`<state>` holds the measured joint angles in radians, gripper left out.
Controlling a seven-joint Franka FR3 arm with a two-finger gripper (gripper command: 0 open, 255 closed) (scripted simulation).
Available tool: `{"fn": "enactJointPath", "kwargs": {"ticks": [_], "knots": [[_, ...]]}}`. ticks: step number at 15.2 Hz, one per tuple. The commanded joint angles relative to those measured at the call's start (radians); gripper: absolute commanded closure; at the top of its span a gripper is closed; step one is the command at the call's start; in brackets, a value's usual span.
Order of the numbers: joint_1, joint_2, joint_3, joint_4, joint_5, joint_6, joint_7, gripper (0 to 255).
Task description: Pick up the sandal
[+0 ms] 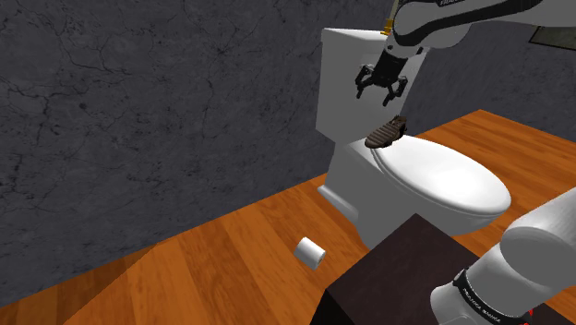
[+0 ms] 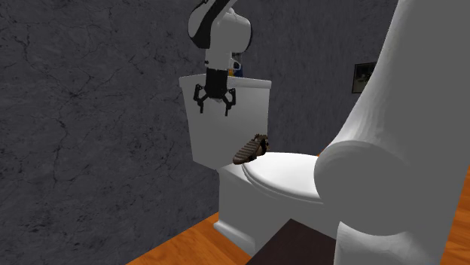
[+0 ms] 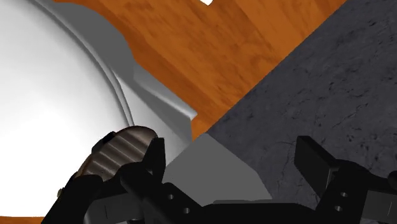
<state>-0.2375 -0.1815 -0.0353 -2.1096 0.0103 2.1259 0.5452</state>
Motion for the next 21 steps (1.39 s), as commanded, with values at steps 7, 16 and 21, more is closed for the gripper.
{"fn": "enactJointPath", "kwargs": {"ticks": [7, 16, 21], "knots": [[-0.066, 0.221, -0.051, 0.152, -0.047, 0.076, 0.172, 0], [-0.129, 0.439, -0.131, 0.332, -0.065, 0.113, 0.347, 0], [-0.168, 0.548, -0.178, 0.43, -0.058, 0.12, 0.434, 0]]}}
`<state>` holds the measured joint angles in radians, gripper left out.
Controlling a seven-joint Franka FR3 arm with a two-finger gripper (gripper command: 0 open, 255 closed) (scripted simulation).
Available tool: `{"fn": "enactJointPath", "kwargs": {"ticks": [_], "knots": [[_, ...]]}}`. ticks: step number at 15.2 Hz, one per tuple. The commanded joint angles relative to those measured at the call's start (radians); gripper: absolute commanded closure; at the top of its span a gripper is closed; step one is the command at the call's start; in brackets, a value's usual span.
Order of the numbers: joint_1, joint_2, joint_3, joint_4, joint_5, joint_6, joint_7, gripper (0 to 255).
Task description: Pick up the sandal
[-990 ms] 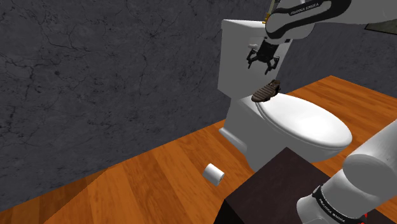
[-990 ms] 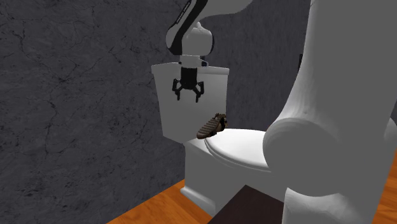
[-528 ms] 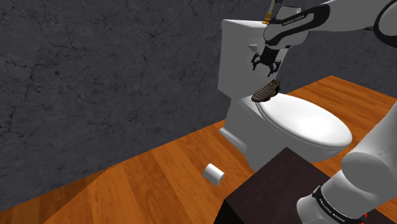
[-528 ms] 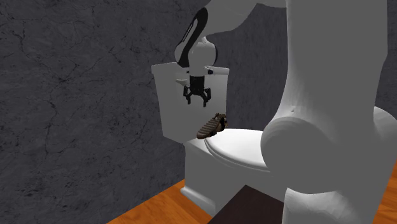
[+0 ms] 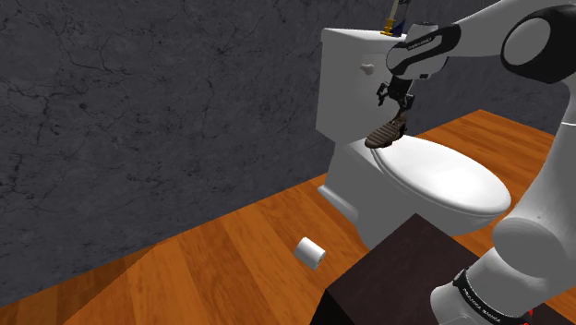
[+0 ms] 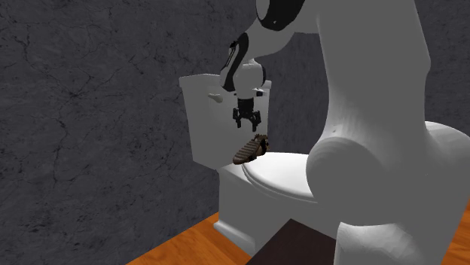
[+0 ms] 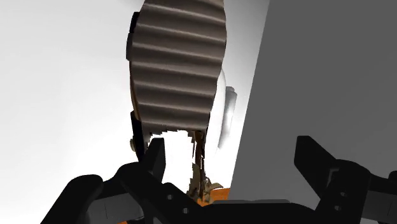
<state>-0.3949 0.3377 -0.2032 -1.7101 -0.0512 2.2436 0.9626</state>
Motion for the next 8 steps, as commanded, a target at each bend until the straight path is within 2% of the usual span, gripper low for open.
{"fn": "enactJointPath", "kwargs": {"ticks": [1, 3, 8], "knots": [[-0.019, 0.05, -0.02, 0.049, 0.006, 0.003, 0.034, 0], [-0.032, 0.081, -0.035, 0.078, 0.011, 0.004, 0.059, 0], [-0.034, 0.106, -0.033, 0.046, 0.014, 0.06, 0.063, 0]]}}
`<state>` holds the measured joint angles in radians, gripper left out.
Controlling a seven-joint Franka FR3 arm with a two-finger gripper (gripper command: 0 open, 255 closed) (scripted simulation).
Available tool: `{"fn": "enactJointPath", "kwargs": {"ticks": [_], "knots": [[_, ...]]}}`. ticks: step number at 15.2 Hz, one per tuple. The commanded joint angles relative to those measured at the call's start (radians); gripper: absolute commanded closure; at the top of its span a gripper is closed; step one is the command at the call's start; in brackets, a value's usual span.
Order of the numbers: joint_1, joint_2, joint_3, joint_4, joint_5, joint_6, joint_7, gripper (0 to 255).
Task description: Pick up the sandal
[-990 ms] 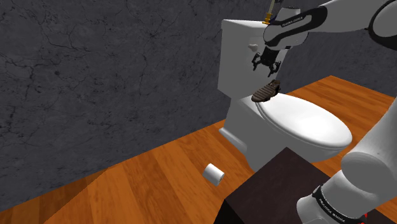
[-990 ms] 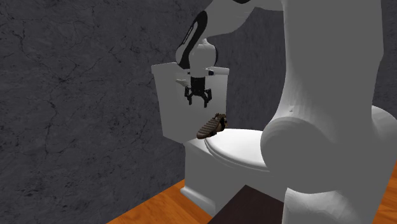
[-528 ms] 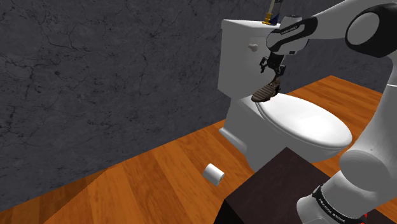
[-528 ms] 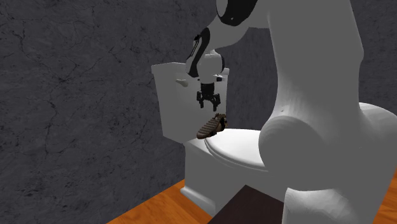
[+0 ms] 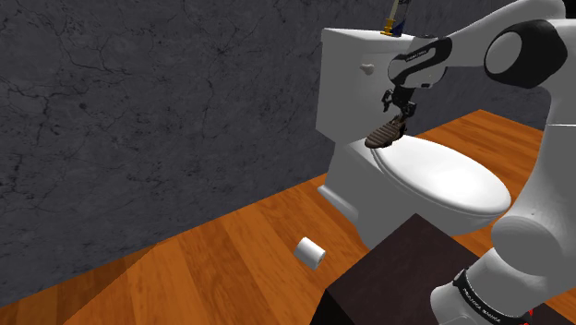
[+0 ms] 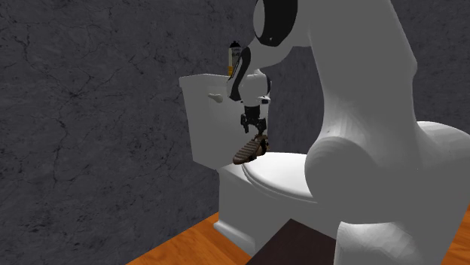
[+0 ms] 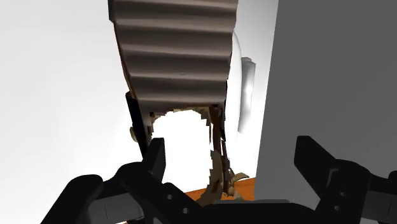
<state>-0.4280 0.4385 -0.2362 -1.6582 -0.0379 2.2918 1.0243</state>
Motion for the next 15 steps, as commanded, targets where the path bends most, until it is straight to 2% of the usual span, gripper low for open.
{"fn": "enactJointPath", "kwargs": {"ticks": [1, 4, 5, 15], "knots": [[-0.001, 0.011, 0.001, -0.012, 0.002, 0.023, 0.002, 0], [-0.002, 0.02, 0.002, -0.02, 0.003, 0.04, 0.003, 0], [-0.003, 0.019, 0.001, -0.024, 0.003, 0.043, 0.001, 255], [-0.001, 0.014, 0.001, -0.015, 0.002, 0.029, 0.002, 255]]}}
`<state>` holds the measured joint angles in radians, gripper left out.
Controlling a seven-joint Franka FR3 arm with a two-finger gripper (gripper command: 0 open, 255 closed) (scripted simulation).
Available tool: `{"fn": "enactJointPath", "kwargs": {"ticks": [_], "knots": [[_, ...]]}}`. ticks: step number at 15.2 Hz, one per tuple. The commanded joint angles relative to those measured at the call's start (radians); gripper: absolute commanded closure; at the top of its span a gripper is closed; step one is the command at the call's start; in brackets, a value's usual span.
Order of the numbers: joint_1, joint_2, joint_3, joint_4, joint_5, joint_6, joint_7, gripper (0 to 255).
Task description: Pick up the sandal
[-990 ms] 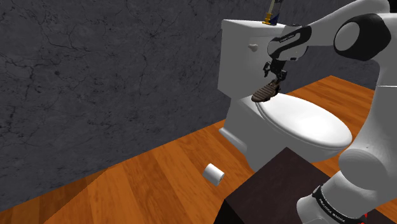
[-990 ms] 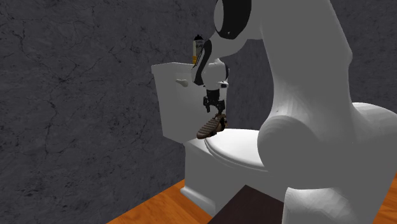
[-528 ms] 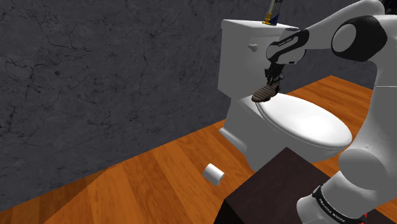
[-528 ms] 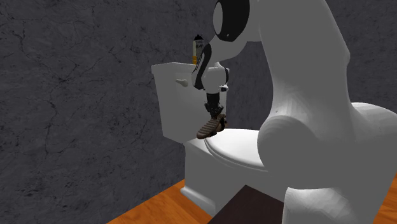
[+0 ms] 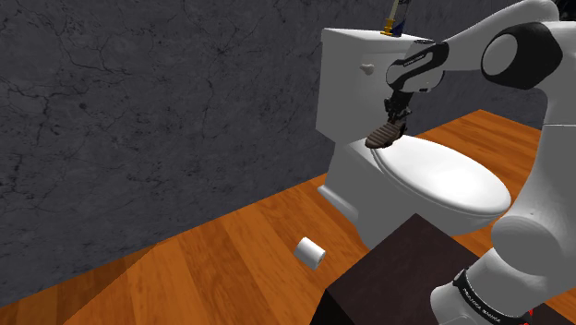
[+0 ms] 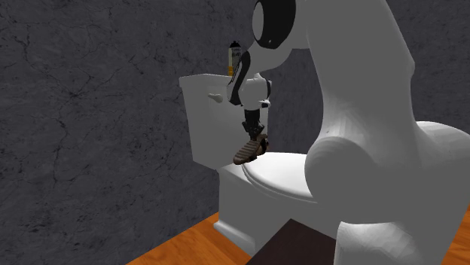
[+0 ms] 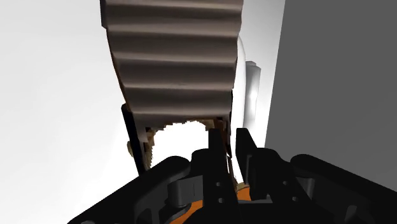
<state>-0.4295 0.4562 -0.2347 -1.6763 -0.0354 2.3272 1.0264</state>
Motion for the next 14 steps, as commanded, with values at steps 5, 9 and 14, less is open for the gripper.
{"fn": "enactJointPath", "kwargs": {"ticks": [5, 9, 14], "knots": [[0.002, -0.03, -0.003, 0.033, -0.004, -0.062, -0.003, 255], [0.003, -0.048, -0.004, 0.062, -0.006, -0.108, -0.006, 255], [0.004, -0.066, -0.006, 0.103, -0.008, -0.167, -0.01, 255]]}}
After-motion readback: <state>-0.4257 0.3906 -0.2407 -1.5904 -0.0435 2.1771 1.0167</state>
